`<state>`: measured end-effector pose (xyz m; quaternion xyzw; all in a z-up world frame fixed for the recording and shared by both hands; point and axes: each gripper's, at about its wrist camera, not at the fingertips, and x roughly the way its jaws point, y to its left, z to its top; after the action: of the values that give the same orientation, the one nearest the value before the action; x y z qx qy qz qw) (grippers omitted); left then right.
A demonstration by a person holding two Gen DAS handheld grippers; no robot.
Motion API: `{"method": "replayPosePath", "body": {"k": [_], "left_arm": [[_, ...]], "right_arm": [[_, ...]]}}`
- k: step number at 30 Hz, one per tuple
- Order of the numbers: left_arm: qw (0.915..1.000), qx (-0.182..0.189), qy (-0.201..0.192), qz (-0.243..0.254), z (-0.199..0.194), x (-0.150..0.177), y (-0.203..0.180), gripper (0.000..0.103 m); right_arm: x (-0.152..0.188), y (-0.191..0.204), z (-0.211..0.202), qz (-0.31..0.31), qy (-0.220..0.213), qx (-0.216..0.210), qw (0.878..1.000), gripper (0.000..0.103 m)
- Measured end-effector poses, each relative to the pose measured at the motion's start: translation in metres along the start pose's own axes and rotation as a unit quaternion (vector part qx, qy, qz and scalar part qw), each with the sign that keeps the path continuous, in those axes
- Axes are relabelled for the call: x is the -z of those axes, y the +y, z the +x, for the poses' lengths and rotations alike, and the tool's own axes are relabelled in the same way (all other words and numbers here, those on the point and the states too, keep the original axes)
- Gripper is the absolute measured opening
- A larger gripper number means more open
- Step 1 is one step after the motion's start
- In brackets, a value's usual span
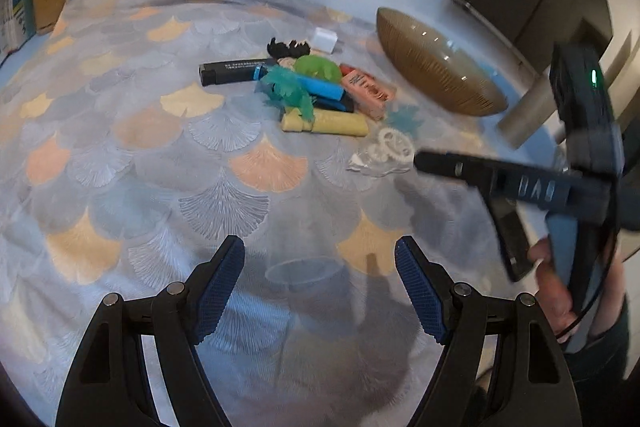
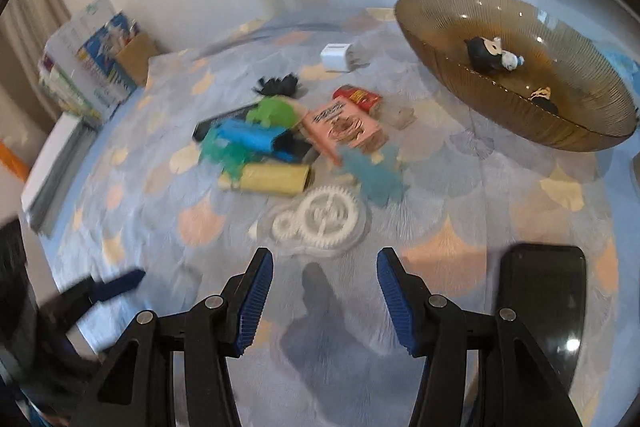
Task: Organize rigid objects
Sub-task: 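Grasp the clear cup with the left tool while the right tool grasps the gear tape dispenser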
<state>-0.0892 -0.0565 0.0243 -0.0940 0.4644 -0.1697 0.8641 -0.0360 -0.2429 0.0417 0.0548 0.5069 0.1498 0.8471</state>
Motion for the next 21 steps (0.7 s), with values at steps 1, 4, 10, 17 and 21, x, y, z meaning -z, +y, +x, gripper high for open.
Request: {"method": "replayPosePath", "body": {"k": [1,4,10,17,21], "left_arm": [[1.0000,-0.005,0.002,0.003,0.003,0.000,0.001,0.074],[0.9999,-0.011,0.005,0.007,0.005,0.002,0.003,0.068],[0.9994,-0.005,-0.013,-0.030,-0.006,-0.002,0.032,0.036],[0.9925,-0.045,-0.058,-0.097,-0.034,-0.008,0.097,0.036],[0.9916,-0.039,-0.058,-0.109,-0.031,-0.007,0.108,0.036]], "right_arm": [[-0.004,-0.003,0.004,0.007,0.000,-0.006,1.000,0.053],[-0.014,-0.005,0.015,0.013,0.000,-0.002,1.000,0.053],[-0.010,0.039,0.030,-0.064,0.024,-0.017,0.998,0.054],[0.019,0.082,0.012,-0.170,0.042,-0.040,0.984,0.054],[0.020,0.085,0.018,-0.207,0.049,-0.003,0.977,0.054]]}}
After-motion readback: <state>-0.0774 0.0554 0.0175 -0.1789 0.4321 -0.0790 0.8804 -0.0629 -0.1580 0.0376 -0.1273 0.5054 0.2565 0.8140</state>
